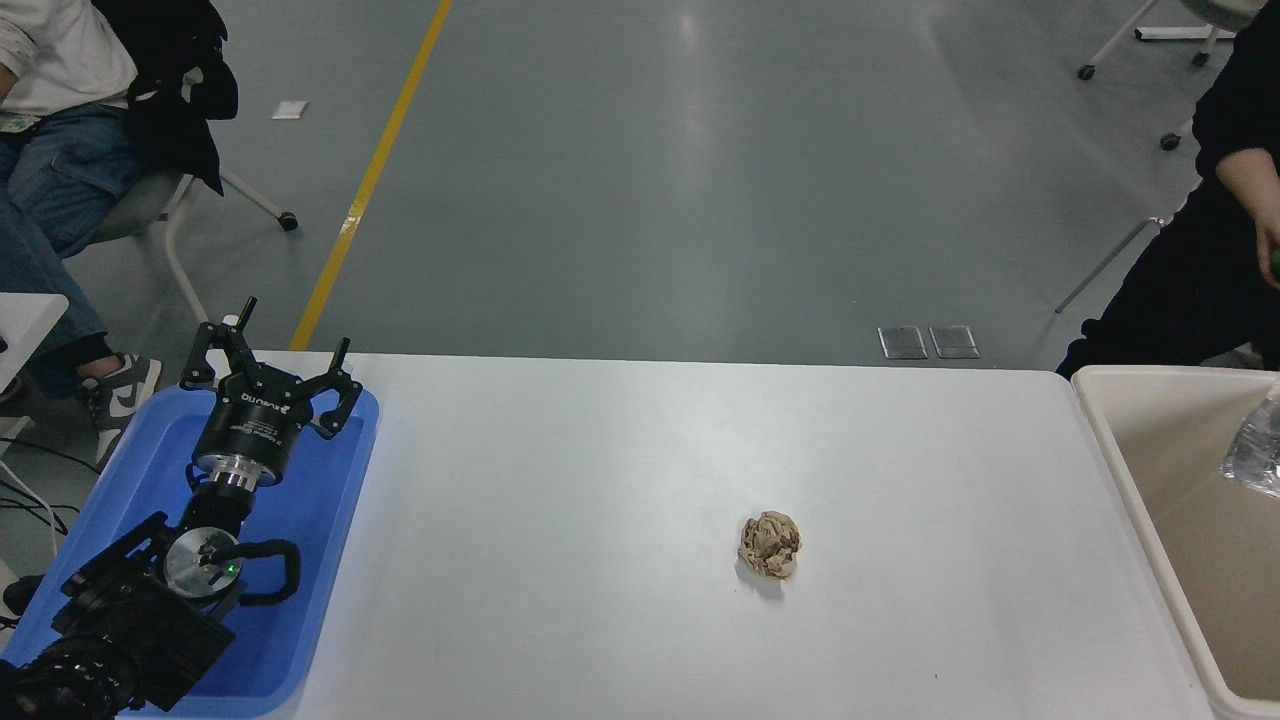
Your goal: Pick up foil plate and place in dustbin
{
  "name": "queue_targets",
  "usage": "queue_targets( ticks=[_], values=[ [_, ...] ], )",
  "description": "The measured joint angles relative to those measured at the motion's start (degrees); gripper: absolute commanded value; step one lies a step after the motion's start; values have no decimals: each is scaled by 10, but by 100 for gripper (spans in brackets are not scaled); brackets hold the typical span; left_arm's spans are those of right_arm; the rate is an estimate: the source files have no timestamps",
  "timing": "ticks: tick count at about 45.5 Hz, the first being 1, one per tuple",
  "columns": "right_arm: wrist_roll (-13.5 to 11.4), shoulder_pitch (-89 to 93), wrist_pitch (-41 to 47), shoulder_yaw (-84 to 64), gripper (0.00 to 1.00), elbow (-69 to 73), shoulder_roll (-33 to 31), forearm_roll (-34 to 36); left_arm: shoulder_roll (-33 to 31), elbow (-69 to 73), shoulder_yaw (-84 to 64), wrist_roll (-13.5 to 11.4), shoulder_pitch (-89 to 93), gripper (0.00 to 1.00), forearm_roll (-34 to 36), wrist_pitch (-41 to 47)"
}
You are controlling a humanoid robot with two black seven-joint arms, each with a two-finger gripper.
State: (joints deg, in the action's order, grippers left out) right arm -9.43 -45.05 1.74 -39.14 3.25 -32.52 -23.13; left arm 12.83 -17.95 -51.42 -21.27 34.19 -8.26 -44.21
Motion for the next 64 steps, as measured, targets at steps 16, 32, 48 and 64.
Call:
queue_targets(
  ticks=[16, 32, 48, 64],
  values=[
    [0, 41, -27, 0, 0, -15, 19, 8, 0, 0, 0, 0, 0, 100, 0, 0],
    [1, 56, -36, 2, 100, -24, 33, 21, 0, 0, 0, 0, 0, 100, 0, 0],
    [1, -28, -33, -8, 100, 75, -1, 26, 0, 0, 0, 0, 0, 100, 0, 0],
    [3, -387, 22, -152, 100, 336, -49, 26, 0, 0, 0, 0, 0, 100, 0, 0]
  ],
)
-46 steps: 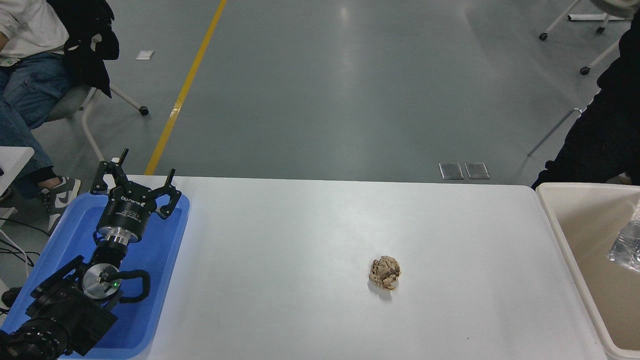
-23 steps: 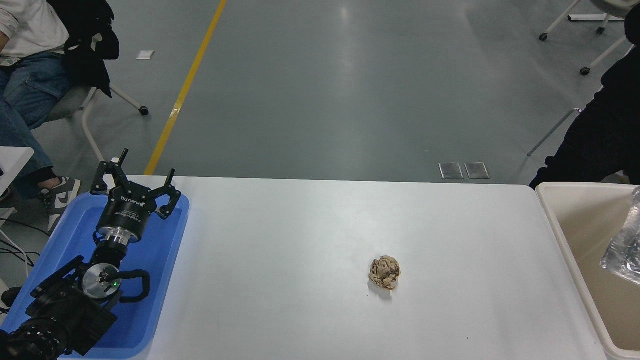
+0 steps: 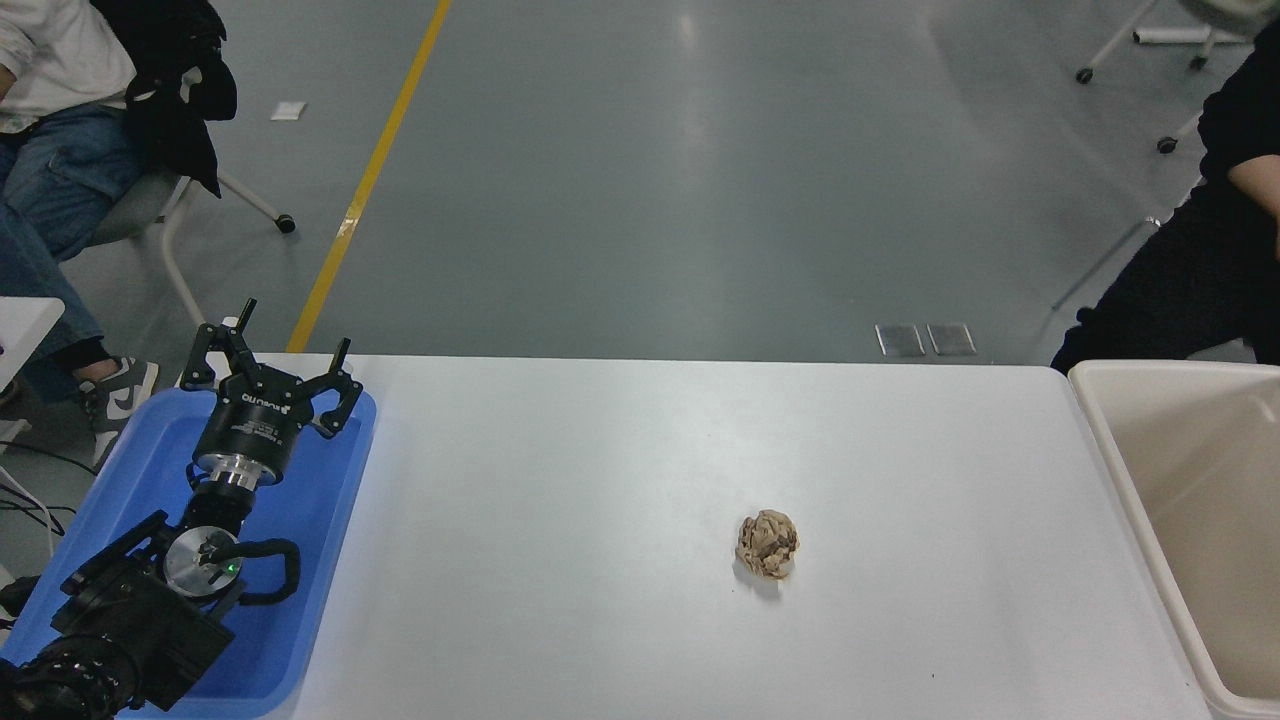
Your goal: Pick up foil plate and place in dustbin
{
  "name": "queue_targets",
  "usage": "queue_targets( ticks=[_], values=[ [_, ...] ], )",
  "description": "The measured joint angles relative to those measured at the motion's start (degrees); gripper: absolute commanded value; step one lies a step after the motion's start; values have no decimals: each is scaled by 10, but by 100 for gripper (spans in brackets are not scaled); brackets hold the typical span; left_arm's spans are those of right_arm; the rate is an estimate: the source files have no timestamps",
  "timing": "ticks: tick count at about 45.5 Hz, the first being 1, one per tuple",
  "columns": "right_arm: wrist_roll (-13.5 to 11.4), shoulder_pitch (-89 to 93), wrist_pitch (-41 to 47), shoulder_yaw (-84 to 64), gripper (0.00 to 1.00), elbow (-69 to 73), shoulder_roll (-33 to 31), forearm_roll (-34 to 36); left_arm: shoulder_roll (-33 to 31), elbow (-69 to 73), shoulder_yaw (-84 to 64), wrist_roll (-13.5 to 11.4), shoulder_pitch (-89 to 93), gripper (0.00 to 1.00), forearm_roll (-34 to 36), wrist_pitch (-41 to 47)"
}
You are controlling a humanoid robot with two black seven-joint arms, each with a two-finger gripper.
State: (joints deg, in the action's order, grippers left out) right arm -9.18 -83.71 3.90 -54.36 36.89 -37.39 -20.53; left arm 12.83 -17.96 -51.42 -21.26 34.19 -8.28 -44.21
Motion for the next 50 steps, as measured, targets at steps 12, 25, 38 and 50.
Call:
queue_targets(
  ticks=[12, 25, 38, 50],
  values=[
    [-2, -230, 137, -68, 100, 131, 90, 1, 0, 0, 0, 0, 0, 100, 0, 0],
    [-4, -385, 318, -62, 100, 273, 138, 2, 0, 0, 0, 0, 0, 100, 0, 0],
    [-4, -470, 388, -28, 100, 389, 110, 9, 0, 0, 0, 0, 0, 100, 0, 0],
    [-5, -488, 404, -5, 100, 429, 68, 20, 0, 0, 0, 0, 0, 100, 0, 0]
  ],
)
